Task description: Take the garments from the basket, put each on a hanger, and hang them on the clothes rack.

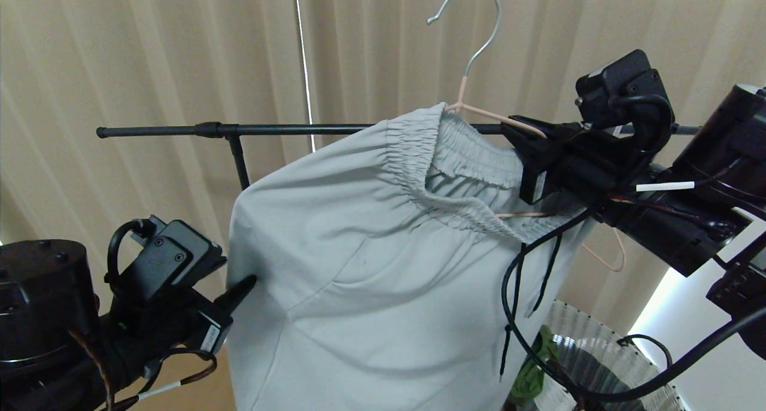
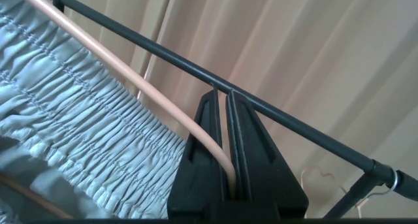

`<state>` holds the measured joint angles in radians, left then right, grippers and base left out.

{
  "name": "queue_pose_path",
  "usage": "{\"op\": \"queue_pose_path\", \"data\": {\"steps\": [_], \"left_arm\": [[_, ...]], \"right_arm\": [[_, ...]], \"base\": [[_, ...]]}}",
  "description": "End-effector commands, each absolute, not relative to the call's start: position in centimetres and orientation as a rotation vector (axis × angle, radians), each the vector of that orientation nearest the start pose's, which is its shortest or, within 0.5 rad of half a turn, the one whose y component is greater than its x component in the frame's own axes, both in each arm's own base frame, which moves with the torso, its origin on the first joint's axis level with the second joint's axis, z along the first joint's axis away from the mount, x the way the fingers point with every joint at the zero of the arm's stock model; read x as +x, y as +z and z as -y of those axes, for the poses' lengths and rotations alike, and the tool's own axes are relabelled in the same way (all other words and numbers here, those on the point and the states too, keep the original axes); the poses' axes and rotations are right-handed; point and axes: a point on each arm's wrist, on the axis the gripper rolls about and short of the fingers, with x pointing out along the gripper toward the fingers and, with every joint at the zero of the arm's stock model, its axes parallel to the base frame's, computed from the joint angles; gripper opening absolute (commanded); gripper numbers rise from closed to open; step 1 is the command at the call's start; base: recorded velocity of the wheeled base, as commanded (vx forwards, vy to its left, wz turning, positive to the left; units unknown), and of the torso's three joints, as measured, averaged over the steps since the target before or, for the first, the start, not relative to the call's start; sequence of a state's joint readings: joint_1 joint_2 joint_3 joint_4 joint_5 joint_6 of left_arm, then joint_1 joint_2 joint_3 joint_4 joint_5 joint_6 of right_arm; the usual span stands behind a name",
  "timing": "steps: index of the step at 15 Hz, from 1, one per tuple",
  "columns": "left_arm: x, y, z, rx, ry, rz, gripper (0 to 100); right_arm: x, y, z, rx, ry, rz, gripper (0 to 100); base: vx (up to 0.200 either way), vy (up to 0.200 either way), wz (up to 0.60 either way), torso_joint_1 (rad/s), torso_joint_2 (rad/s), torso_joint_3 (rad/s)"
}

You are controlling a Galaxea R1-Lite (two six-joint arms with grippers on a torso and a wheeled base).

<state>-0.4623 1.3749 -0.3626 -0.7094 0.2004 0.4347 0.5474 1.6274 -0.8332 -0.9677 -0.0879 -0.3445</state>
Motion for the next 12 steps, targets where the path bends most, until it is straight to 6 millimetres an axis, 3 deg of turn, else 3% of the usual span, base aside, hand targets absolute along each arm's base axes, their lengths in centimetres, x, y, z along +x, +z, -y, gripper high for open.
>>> {"op": "queue_pose_path", "data": {"steps": [1,8,12], "left_arm": [[18.0,15.1,8.3,0.532,-0.318,-0.250,0],[19.1,15.3,4.7,0.505,-0.128,-0.281,0],[19.4,15.3,3.9,0.496,-0.083,-0.287,0]], "right_arm": [[25.2,24.6,-15.1,-0.283,0.423,0.244,0],[25.3,24.2,-14.2,-0.293,0.391,0.223,0],[25.4,24.1,-12.8,-0.302,0.350,0.211,0]], "base": [[0.000,0.000,0.00,0.000,0.00,0.000],[0.000,0.000,0.00,0.000,0.00,0.000],[0.000,0.000,0.00,0.000,0.00,0.000]]}}
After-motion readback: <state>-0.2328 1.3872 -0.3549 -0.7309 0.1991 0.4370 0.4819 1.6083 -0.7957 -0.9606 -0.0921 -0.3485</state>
